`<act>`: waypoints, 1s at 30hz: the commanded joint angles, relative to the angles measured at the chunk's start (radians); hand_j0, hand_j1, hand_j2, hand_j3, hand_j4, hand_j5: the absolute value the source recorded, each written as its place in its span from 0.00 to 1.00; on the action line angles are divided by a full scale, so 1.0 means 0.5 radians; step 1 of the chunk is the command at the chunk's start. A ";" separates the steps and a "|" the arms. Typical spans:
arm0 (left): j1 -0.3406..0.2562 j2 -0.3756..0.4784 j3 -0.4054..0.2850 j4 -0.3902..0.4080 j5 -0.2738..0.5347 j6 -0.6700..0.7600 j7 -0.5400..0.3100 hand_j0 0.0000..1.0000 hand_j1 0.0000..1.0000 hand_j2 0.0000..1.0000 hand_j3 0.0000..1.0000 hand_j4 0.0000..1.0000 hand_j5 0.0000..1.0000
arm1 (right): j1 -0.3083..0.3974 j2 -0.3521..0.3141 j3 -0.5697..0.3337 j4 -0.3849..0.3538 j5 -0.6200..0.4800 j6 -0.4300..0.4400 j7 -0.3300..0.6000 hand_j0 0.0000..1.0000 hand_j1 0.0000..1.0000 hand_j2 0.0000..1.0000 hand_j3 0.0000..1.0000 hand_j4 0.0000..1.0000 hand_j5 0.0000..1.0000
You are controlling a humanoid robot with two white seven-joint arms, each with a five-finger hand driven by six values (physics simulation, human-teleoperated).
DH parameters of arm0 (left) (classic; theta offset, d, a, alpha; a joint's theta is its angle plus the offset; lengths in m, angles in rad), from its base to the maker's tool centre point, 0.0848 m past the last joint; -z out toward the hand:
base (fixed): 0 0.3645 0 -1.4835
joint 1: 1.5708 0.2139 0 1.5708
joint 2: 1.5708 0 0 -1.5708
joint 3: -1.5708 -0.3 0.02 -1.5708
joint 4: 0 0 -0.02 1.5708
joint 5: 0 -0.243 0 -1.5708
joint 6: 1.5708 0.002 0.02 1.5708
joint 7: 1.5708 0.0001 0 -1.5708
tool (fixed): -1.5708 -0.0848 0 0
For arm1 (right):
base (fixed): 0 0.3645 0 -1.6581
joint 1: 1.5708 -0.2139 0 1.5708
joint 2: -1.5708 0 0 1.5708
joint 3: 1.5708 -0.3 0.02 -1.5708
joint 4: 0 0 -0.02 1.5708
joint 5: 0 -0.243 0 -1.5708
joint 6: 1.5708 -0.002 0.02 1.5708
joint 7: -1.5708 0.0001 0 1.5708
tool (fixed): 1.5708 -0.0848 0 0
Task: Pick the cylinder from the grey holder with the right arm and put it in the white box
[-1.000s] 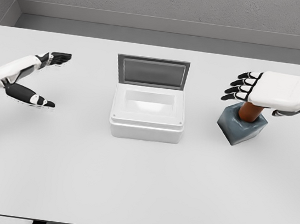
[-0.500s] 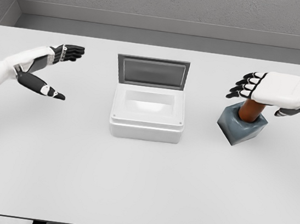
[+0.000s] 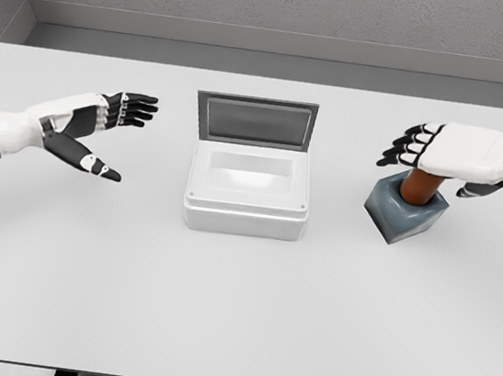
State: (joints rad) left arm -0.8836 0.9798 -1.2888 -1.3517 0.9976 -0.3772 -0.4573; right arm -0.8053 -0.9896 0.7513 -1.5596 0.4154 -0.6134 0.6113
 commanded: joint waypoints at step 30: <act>0.012 -0.011 0.010 0.001 -0.041 0.000 0.006 1.00 1.00 1.00 1.00 1.00 1.00 | -0.003 -0.009 -0.005 0.005 -0.012 0.005 -0.001 0.59 0.59 0.59 0.59 0.59 0.59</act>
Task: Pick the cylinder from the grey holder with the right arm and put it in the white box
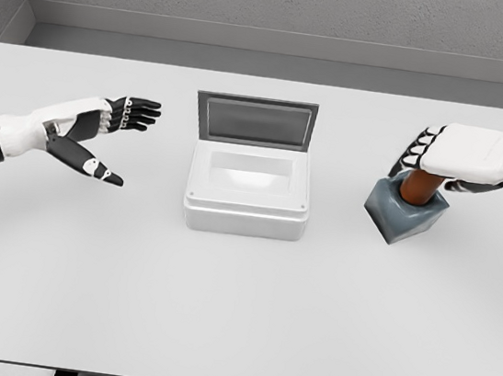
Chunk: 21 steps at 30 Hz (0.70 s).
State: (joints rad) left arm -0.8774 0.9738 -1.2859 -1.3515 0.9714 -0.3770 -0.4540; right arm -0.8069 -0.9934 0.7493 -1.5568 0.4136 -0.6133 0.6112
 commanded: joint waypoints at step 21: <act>0.000 -0.002 0.004 0.000 0.012 0.002 -0.003 1.00 1.00 1.00 1.00 1.00 1.00 | -0.003 -0.093 -0.118 0.000 -0.036 0.005 -0.001 0.35 0.35 0.35 0.35 0.35 0.35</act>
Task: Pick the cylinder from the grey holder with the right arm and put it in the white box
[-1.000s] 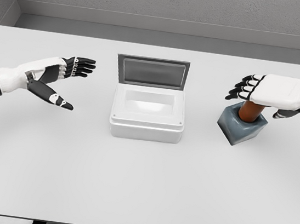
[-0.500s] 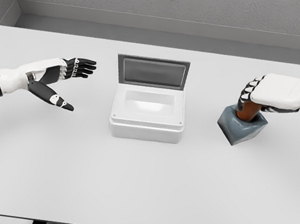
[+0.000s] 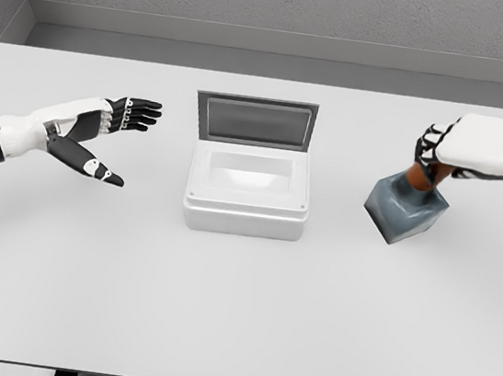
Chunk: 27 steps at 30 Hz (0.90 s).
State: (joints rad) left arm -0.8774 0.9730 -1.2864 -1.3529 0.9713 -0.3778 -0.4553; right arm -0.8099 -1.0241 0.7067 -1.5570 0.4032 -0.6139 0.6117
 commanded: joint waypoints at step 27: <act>0.012 -0.004 -0.007 -0.065 -0.028 -0.017 -0.016 1.00 1.00 1.00 1.00 1.00 1.00 | -0.058 0.349 0.022 -0.304 -0.015 0.006 -0.002 0.38 0.38 0.38 0.38 0.38 0.38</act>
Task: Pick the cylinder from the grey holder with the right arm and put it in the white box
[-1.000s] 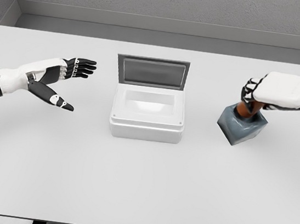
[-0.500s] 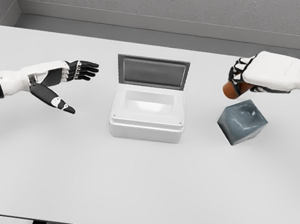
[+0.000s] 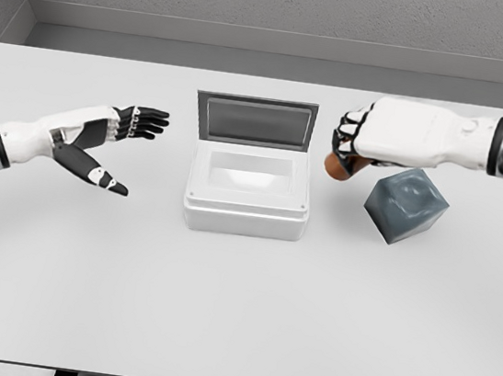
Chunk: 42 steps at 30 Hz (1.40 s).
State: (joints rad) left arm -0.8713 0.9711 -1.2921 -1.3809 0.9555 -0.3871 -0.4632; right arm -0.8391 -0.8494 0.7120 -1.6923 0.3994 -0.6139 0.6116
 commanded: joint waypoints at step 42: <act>0.040 0.049 0.010 0.022 -0.162 -0.063 0.006 1.00 1.00 1.00 1.00 1.00 1.00 | -0.101 0.183 0.036 -0.058 0.014 0.006 -0.002 1.00 1.00 1.00 1.00 1.00 1.00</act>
State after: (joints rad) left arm -0.8529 0.9955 -1.2887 -1.3693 0.8674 -0.4196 -0.4602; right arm -0.8882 -0.7533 0.7357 -1.7203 0.4099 -0.6134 0.6113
